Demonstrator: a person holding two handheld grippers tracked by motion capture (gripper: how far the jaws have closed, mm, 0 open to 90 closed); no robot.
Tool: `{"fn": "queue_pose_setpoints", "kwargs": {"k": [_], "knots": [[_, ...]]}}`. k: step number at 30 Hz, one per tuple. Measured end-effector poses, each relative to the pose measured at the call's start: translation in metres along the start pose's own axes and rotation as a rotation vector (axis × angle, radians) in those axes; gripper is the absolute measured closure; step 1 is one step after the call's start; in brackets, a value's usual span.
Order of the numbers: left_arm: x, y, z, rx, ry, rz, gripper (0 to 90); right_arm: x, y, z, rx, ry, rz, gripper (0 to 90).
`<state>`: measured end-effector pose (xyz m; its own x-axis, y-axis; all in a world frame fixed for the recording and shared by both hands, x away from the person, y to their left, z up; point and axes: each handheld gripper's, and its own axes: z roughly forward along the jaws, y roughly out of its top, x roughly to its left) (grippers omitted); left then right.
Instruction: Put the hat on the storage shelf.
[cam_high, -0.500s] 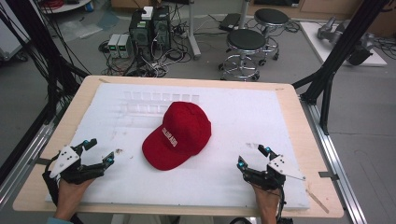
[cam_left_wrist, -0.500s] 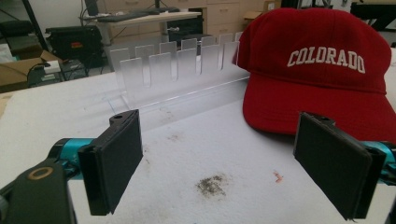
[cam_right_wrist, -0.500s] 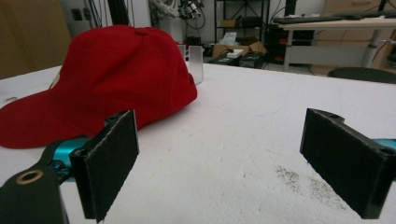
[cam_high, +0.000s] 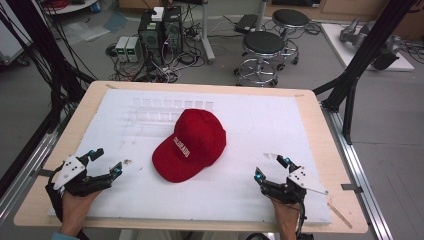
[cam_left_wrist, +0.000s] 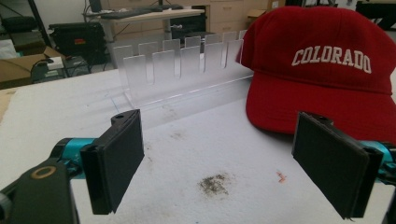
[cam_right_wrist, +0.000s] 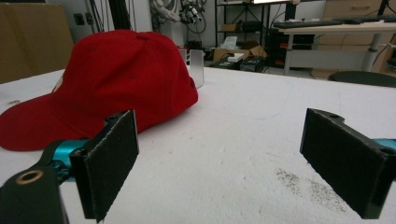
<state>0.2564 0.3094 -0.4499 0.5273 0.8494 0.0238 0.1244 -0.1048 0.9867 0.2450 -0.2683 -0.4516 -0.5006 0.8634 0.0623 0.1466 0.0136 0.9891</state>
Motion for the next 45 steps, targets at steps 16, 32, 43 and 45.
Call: {"fn": "queue_pose_setpoints", "kwargs": {"k": [16, 32, 43, 45], "knots": [[0.006, 0.006, 0.0, 0.011, -0.019, -0.036, 16.3, 0.0, 0.0, 0.0, 0.008, 0.0, 0.01, 10.5], [-0.006, 0.048, 0.019, 0.071, -0.162, -0.032, 16.1, 0.0, 0.0, 0.0, 0.009, -0.002, 0.009, 10.5], [-0.019, 0.092, 0.048, 0.156, -0.223, 0.018, 16.1, 0.001, 0.0, 0.0, 0.008, -0.002, -0.004, 10.5], [-0.02, 0.096, 0.051, 0.159, -0.232, 0.021, 16.1, 0.0, 0.0, 0.0, 0.008, 0.001, -0.002, 10.5]]}}
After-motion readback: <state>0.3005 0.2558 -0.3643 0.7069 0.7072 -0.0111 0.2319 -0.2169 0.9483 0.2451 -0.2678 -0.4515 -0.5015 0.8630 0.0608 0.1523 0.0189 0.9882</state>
